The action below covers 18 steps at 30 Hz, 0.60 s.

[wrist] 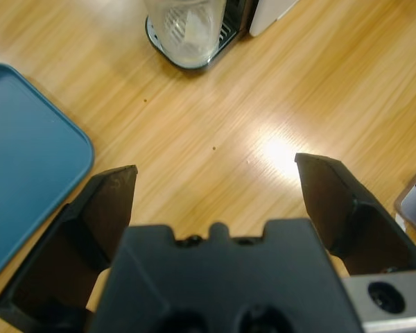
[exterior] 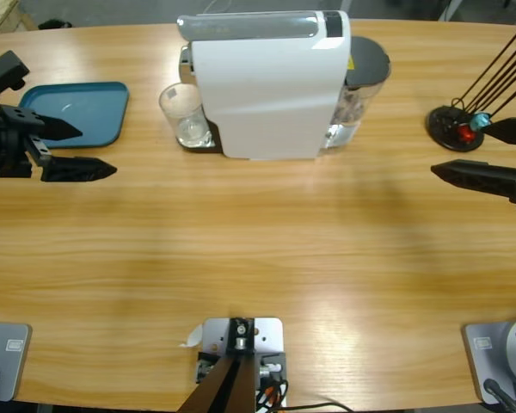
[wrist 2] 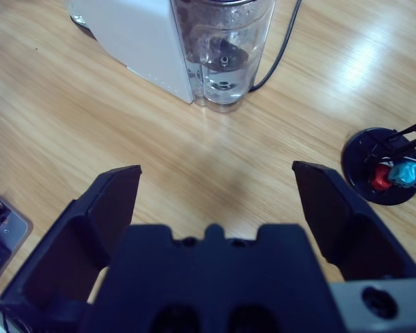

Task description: Pour coffee

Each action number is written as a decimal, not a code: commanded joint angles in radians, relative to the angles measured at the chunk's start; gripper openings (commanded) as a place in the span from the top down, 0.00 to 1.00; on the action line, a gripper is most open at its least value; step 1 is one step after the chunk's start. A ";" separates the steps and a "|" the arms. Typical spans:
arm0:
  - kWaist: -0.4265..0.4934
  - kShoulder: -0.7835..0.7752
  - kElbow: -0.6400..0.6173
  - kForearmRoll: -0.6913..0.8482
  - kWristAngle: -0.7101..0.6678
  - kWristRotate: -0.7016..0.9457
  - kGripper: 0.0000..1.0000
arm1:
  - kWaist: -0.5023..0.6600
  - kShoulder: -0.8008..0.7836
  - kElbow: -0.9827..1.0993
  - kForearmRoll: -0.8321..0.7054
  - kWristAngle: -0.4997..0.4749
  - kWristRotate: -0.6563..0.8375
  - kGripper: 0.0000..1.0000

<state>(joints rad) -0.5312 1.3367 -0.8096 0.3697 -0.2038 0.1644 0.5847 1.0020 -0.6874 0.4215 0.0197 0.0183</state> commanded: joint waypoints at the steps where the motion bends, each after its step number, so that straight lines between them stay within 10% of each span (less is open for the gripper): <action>1: -0.012 -0.110 0.035 0.008 0.020 0.002 0.00 | 0.010 -0.014 0.051 -0.040 0.011 0.011 0.00; 18: -0.030 -0.111 0.033 0.012 0.027 0.003 0.00 | 0.010 -0.015 0.075 -0.075 0.009 0.012 0.00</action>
<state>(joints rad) -0.5516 1.2293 -0.8095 0.3721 -0.1896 0.1644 0.5856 1.0018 -0.6440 0.3592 0.0218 0.0185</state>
